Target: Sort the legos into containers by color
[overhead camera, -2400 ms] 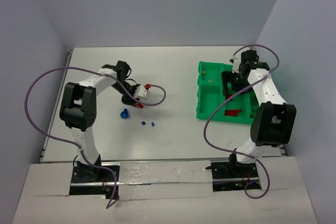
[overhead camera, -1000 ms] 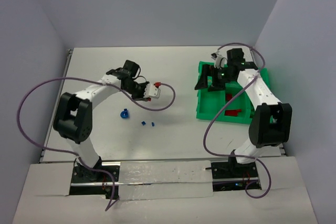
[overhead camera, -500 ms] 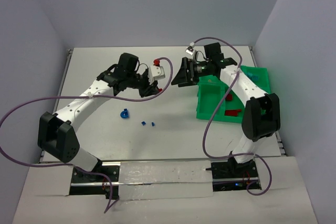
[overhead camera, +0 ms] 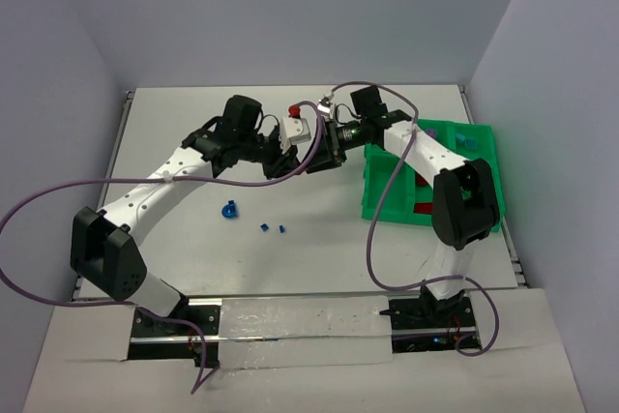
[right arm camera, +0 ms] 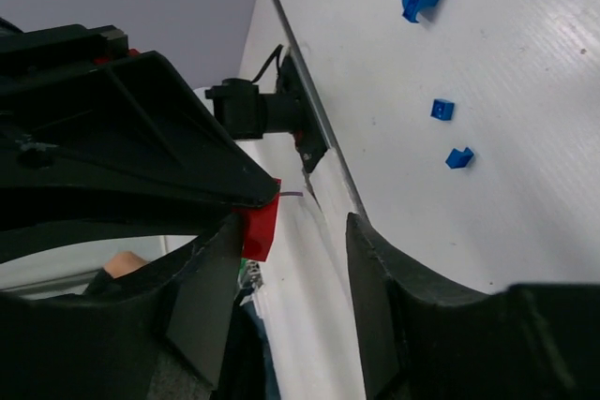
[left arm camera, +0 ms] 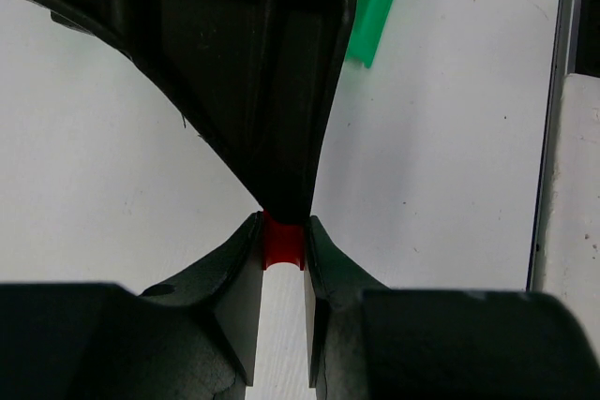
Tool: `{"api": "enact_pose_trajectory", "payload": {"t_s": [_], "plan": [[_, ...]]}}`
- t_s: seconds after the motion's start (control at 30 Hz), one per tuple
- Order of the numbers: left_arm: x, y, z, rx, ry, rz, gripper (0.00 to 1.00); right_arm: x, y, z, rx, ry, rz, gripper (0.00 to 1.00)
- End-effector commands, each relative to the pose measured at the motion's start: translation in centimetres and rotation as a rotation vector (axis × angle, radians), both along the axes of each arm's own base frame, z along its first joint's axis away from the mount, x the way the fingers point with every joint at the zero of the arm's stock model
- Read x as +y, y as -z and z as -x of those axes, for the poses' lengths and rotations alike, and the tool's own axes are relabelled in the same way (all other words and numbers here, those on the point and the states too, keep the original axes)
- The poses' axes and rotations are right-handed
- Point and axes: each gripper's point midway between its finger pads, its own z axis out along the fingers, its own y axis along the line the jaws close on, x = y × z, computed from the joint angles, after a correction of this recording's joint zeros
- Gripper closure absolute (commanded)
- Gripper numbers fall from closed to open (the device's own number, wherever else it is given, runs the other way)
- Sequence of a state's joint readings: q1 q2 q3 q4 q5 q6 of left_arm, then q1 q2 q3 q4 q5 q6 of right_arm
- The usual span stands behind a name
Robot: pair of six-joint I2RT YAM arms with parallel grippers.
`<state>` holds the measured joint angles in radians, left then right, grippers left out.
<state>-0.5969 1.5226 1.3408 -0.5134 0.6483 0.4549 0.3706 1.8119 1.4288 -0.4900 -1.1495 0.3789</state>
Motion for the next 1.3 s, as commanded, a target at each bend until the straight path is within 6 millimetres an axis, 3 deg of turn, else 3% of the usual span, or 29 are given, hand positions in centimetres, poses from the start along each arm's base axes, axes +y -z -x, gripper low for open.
{"api": "enact_pose_trajectory", "payload": {"t_s": [0.0,0.23,0.27,0.33,0.37,0.47,0.57,0.6,0.63,0.67,0.7,0.73,0.8,0.87,0.9,0.93,1.1,1.17,1.27], "plan": [[-1.3,-2.9,-0.4,-0.051,0.024,0.066,1.00,0.8,-2.3,-0.7,-0.039,-0.033,-0.080,0.48],[-1.5,-2.4,-0.4,-0.054,0.026,0.054,1.00,1.1,-3.3,0.3,0.017,-0.088,-0.169,0.77],[-1.5,-2.3,-0.5,-0.056,0.021,0.051,1.00,1.0,-3.4,0.6,0.028,-0.097,-0.183,0.86],[-1.4,-2.1,-0.7,-0.058,0.007,0.042,0.97,0.9,-3.5,0.9,0.039,-0.108,-0.198,1.00],[-1.3,-2.0,-0.8,-0.058,0.000,0.040,0.93,0.9,-3.5,1.0,0.036,-0.111,-0.198,1.00],[-1.1,-1.5,-1.1,-0.038,-0.027,0.020,0.59,0.3,-3.4,1.2,0.032,-0.109,-0.189,1.00],[-0.4,-0.9,-1.2,-0.003,-0.065,0.011,0.08,-1.1,-3.3,0.8,0.005,-0.065,-0.165,1.00],[0.2,-1.0,-1.2,0.010,-0.082,0.019,0.03,-2.0,-3.0,0.3,-0.013,-0.030,-0.138,1.00],[0.8,-1.2,-1.4,0.037,-0.112,0.039,0.01,-4.3,-2.5,-0.2,-0.042,0.020,-0.089,1.00],[1.3,-1.4,-1.6,0.056,-0.136,0.052,0.01,-4.5,-2.2,-0.7,-0.104,0.021,-0.072,1.00],[2.6,-2.0,-2.5,0.071,-0.186,0.073,0.01,-6.5,-1.9,-1.3,-0.097,0.084,-0.016,1.00],[2.6,-2.2,-2.3,0.092,-0.196,0.087,0.01,-7.7,-1.9,-1.3,-0.102,0.105,-0.003,1.00],[4.8,-2.7,-3.6,0.171,-0.292,0.136,0.01,-10.6,-0.4,-1.7,-0.140,0.172,0.109,1.00],[7.2,-3.5,-4.4,0.192,-0.358,0.170,0.01,-16.0,0.6,-2.2,-0.209,0.305,0.259,1.00],[7.4,-3.1,-4.3,0.211,-0.376,0.168,0.01,-16.9,1.6,-2.0,-0.210,0.315,0.314,1.00],[8.2,-3.3,-4.6,0.193,-0.421,0.173,0.01,-20.1,2.0,-2.2,-0.231,0.391,0.392,1.00],[10.2,-2.4,-5.8,0.139,-0.543,0.109,0.01,-30.2,2.2,-1.8,-0.318,0.610,0.718,1.00],[10.5,-2.1,-6.0,0.133,-0.556,0.095,0.01,-33.0,2.8,-1.7,-0.337,0.642,0.861,1.00],[10.5,-1.9,-6.3,0.132,-0.568,0.098,0.01,-35.0,3.4,-1.8,-0.337,0.667,0.968,1.00]]}}
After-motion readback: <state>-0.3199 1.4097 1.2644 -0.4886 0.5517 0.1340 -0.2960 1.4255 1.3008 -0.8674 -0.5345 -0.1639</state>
